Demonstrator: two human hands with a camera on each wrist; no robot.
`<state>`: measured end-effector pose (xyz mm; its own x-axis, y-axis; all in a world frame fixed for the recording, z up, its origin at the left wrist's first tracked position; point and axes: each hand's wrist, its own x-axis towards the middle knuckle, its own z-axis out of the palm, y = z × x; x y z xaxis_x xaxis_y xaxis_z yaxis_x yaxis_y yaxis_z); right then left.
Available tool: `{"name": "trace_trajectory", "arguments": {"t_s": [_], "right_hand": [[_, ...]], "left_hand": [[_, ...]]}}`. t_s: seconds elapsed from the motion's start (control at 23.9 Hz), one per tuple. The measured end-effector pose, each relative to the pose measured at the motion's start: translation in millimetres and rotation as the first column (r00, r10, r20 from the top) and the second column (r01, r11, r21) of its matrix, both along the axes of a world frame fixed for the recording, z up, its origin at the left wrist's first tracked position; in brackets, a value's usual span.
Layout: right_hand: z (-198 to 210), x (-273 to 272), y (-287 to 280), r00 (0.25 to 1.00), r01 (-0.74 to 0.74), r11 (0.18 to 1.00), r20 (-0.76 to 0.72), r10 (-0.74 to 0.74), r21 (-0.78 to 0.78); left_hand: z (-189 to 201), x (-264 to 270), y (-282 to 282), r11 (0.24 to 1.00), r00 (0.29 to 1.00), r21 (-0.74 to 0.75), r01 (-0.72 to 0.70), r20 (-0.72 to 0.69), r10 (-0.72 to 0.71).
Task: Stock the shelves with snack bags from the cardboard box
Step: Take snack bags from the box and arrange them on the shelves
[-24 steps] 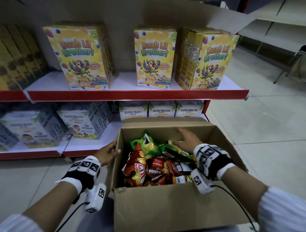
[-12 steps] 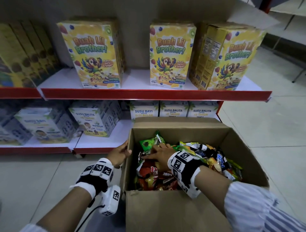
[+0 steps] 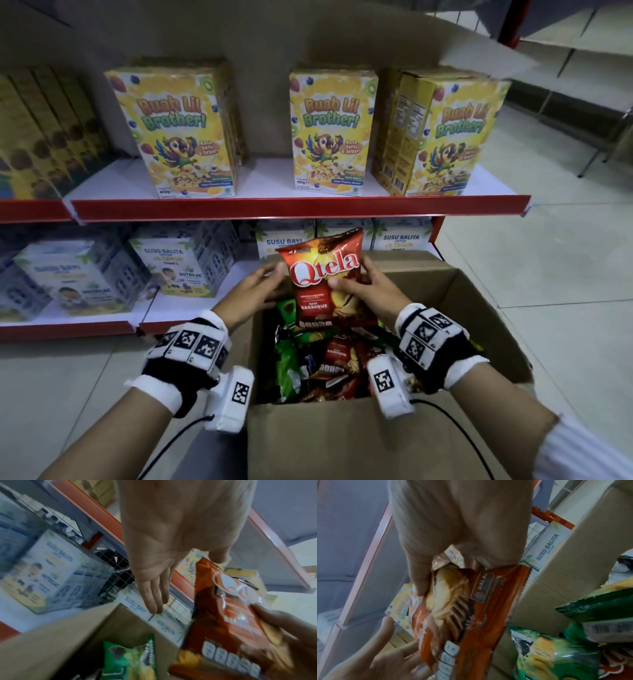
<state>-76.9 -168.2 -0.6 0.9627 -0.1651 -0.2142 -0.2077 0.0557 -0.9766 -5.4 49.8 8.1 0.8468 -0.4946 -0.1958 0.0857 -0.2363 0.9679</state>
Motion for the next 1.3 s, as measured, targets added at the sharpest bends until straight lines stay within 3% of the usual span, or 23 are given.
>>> {"name": "trace_trajectory", "arguments": {"t_s": [0.08, 0.17, 0.29, 0.38, 0.46, 0.63, 0.8, 0.88, 1.0, 1.13, 1.21, 1.3], "right_hand": [[4, -4, 5, 0.999, -0.015, 0.995, 0.04, 0.011, 0.103], [5, -7, 10, 0.997, 0.016, 0.994, 0.077, -0.025, 0.105], [5, -11, 13, 0.981, 0.126, 0.992, 0.151, -0.122, -0.016], [7, -14, 12, 0.972, 0.151, 0.984, 0.197, -0.13, -0.099], [7, -14, 9, 0.98, 0.124, 0.98, 0.174, -0.097, -0.154], [5, -6, -8, 0.999, 0.008, 0.986, 0.047, 0.0, -0.169], [-11, 2, -45, 0.996, 0.083, 0.926, 0.011, -0.084, -0.367], [-25, 0, -66, 0.994, -0.015, 0.849, -0.104, -0.047, -0.528], [-50, -5, -84, 0.907, -0.346, 0.725, -0.409, 0.098, -0.595], [-64, -7, -84, 0.746, -0.644, 0.457, -0.636, 0.198, -0.614], [-66, -5, -79, 0.753, -0.657, 0.274, -0.629, 0.194, -0.702], [-64, -4, -70, 0.774, -0.63, 0.164, -0.597, 0.21, -0.759]], "left_hand": [[9, -12, -24, 0.995, 0.999, -0.09, 0.043, 0.0, -0.043], [13, -20, -44, 0.993, 0.997, -0.121, -0.007, 0.07, 0.016], [13, -25, -58, 0.989, 0.984, -0.128, -0.075, 0.151, 0.094], [12, -28, -61, 0.988, 0.987, -0.127, -0.083, 0.124, 0.099], [7, -29, -63, 0.983, 0.99, -0.152, -0.103, 0.078, 0.116], [-4, -20, -59, 0.98, 0.973, -0.084, -0.182, 0.129, 0.192], [-18, 3, -40, 0.947, 0.936, -0.045, -0.317, 0.145, 0.32], [-25, 10, -31, 0.937, 0.93, -0.012, -0.348, 0.126, 0.347], [-33, 14, -23, 0.921, 0.915, -0.055, -0.386, 0.1, 0.39], [-36, 12, -20, 0.911, 0.911, -0.102, -0.399, 0.071, 0.407], [-37, 9, -19, 0.903, 0.908, -0.121, -0.412, 0.034, 0.419], [-37, 10, -17, 0.897, 0.904, -0.132, -0.422, 0.013, 0.427]]}}
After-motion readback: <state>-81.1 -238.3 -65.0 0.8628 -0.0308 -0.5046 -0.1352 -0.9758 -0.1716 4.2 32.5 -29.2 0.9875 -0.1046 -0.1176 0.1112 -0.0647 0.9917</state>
